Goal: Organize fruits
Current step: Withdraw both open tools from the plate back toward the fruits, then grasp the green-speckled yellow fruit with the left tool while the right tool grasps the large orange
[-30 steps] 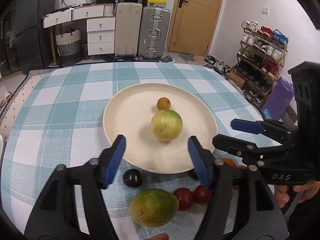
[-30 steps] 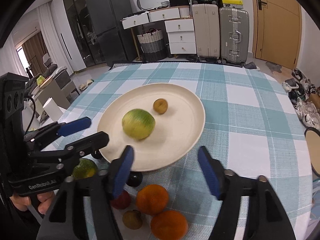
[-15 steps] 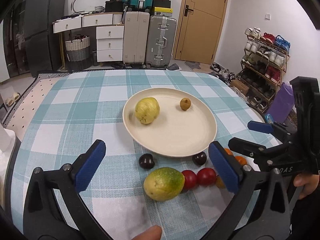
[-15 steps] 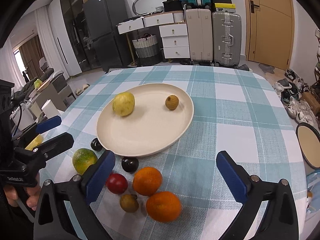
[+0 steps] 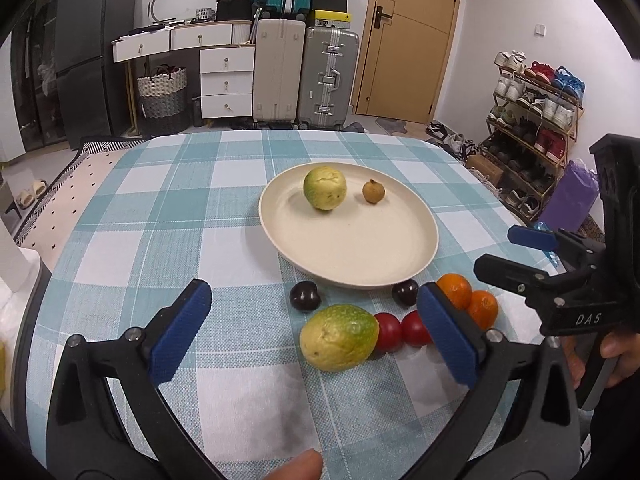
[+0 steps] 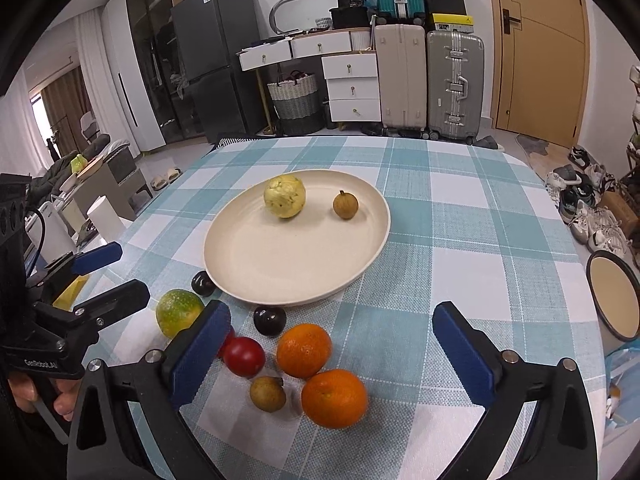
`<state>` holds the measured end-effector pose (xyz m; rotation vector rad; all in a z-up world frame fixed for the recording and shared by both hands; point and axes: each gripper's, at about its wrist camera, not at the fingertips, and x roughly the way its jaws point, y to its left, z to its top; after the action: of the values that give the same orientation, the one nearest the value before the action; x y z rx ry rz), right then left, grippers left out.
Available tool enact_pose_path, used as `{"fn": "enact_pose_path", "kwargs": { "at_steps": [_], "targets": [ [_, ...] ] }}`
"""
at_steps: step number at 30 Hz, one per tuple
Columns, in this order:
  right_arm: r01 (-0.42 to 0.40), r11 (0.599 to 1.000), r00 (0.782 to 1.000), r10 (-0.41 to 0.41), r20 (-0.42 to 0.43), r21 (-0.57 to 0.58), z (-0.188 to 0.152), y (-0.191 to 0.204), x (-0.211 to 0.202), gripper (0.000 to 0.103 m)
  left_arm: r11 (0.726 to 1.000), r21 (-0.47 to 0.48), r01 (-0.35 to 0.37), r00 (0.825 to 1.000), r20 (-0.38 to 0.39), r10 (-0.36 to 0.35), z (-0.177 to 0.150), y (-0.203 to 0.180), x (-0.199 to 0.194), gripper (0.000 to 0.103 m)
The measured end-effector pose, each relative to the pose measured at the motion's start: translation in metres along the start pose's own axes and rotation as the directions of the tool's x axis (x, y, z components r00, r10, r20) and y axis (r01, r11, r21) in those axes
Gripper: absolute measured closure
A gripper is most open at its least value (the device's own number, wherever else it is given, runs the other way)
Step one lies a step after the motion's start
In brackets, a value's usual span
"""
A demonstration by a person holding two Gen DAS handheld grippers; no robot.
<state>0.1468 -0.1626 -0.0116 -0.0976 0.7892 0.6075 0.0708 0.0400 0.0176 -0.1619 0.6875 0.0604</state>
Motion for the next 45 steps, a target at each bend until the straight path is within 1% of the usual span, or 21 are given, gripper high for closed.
{"fn": "enact_pose_path", "kwargs": {
  "at_steps": [5, 9, 17, 20, 28, 33, 37, 41, 45],
  "targets": [
    [0.004, 1.000, 1.000, -0.004, -0.006, 0.000, -0.005, -0.001, -0.004, 0.000, 1.000, -0.023, -0.002, 1.000, -0.018, 0.002, -0.007, 0.004, 0.003, 0.000],
    [-0.002, 1.000, 1.000, 0.002, -0.006, -0.002, -0.009, -0.002, -0.007, 0.000, 1.000, -0.023, -0.001, 0.999, -0.032, 0.000, -0.014, 0.004, 0.004, 0.001],
    [-0.007, 1.000, 0.999, 0.006, -0.048, -0.013, -0.024, -0.002, -0.004, 0.000, 1.000, -0.029, 0.003, 0.998, -0.069, -0.005, -0.024, 0.003, 0.013, 0.001],
    [0.003, 1.000, 0.998, -0.005, -0.067, -0.021, -0.031, -0.004, -0.003, 0.000, 1.000, -0.023, 0.000, 0.997, -0.082, -0.002, -0.027, 0.001, 0.017, 0.001],
    [-0.007, 1.000, 0.992, 0.009, -0.122, 0.020, -0.045, -0.016, 0.005, 0.000, 0.999, -0.036, -0.003, 0.993, -0.115, -0.001, -0.034, 0.003, 0.029, 0.001],
    [-0.003, 1.000, 0.991, 0.006, -0.131, 0.029, -0.049, -0.020, 0.009, 0.000, 0.999, -0.040, -0.008, 0.992, -0.125, 0.003, -0.035, 0.005, 0.034, 0.001],
    [0.023, 0.999, 0.989, -0.016, -0.148, 0.045, -0.052, -0.025, 0.013, 0.000, 0.999, -0.047, -0.011, 0.991, -0.135, 0.005, -0.036, 0.006, 0.039, 0.001],
    [0.023, 0.998, 0.987, -0.013, -0.159, 0.064, -0.055, -0.031, 0.016, 0.000, 0.999, -0.052, -0.005, 0.989, -0.146, -0.002, -0.036, 0.006, 0.044, 0.001],
    [0.018, 0.998, 0.989, -0.007, -0.151, 0.068, -0.055, -0.032, 0.016, 0.000, 0.998, -0.061, -0.003, 0.988, -0.153, -0.006, -0.034, 0.007, 0.049, 0.001]
  ]
}}
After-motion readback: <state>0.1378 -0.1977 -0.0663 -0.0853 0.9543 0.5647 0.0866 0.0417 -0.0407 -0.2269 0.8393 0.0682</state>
